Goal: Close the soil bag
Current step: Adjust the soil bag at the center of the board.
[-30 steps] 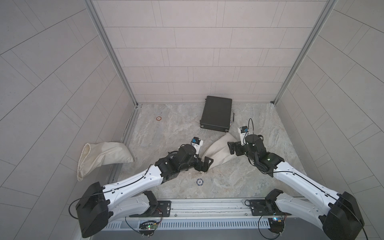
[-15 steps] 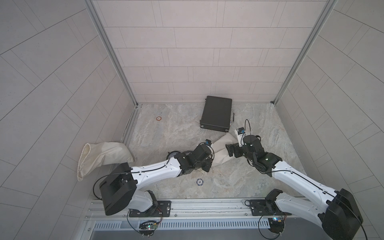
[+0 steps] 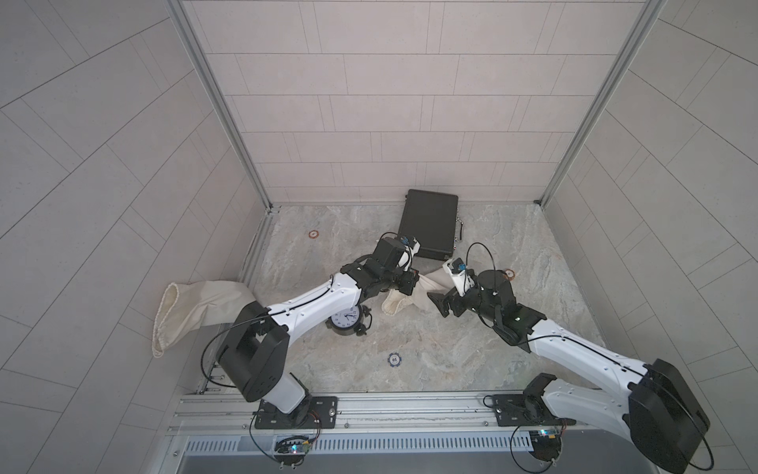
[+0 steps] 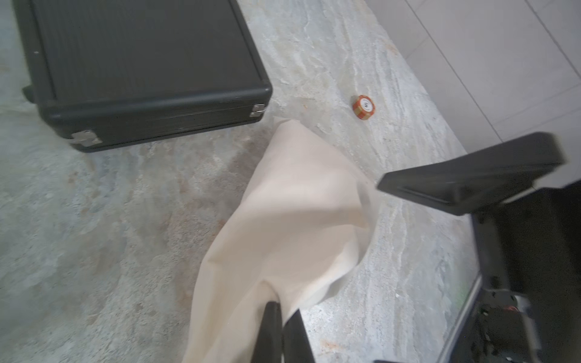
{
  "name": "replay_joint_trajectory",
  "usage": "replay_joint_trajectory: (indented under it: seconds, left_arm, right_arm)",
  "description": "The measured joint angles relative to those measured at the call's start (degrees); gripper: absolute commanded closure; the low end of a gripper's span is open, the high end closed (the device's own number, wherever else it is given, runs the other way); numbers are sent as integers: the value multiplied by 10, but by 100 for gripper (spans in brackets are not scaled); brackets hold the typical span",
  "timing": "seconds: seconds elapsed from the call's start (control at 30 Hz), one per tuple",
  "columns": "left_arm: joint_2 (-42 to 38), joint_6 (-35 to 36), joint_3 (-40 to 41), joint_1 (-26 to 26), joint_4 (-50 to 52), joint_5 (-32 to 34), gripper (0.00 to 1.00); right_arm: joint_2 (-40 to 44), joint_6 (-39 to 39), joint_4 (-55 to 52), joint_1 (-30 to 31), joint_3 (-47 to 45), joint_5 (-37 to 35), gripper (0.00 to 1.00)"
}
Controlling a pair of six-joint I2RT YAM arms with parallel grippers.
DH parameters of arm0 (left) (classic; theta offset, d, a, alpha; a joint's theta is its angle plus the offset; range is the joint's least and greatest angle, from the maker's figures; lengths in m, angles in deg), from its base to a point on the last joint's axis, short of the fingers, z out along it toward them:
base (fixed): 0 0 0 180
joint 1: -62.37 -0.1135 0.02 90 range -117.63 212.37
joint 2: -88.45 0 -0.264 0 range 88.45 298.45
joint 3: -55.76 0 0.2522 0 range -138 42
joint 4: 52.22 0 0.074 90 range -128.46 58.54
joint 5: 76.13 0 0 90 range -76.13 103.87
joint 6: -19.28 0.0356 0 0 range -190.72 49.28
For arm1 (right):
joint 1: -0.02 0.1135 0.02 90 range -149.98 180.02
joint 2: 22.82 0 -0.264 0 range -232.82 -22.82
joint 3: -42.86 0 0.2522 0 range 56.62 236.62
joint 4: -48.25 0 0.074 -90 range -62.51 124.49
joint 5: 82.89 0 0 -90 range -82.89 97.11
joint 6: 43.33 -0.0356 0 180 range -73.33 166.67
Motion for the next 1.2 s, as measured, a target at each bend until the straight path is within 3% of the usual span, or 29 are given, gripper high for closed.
replay_joint_trajectory:
  seconds: [0.1, 0.17, 0.2, 0.33, 0.37, 0.4, 0.6, 0.73, 0.93, 1.1, 1.2]
  left_arm:
    - [0, 5, -8, 0, 2, -23, 100]
    - [0, 8, -9, 0, 4, -31, 100]
    - [-1, 9, -9, 0, 6, -35, 100]
    - [-8, 9, -9, -4, 9, -39, 97]
    - [-12, 9, -9, -7, 10, -39, 91]
    - [-16, 9, -9, -10, 10, -37, 86]
    - [-89, 14, 21, -43, -17, -3, 58]
    - [-181, 16, 87, -56, -49, 38, 49]
    - [-268, -2, 176, -45, -85, 41, 47]
    - [-261, -7, 210, -22, -105, 36, 47]
    - [-245, -3, 210, -19, -124, 42, 52]
  right_arm:
    - [-51, 19, 46, 4, 0, 14, 2]
    - [-78, 29, 73, 4, 0, 14, 12]
    - [-90, 32, 86, 4, 0, 13, 23]
    - [-121, 35, 127, 4, 0, 7, 86]
    - [-124, 35, 134, 4, 0, 7, 97]
    - [-127, 35, 141, 4, 0, 8, 100]
    - [-134, 9, 157, -24, 12, 12, 100]
    - [-134, -21, 157, -50, 24, 13, 100]
    - [-149, -60, 153, -52, 55, 16, 100]
    - [-158, -77, 150, -52, 61, 29, 100]
    - [-158, -82, 148, -52, 61, 35, 100]
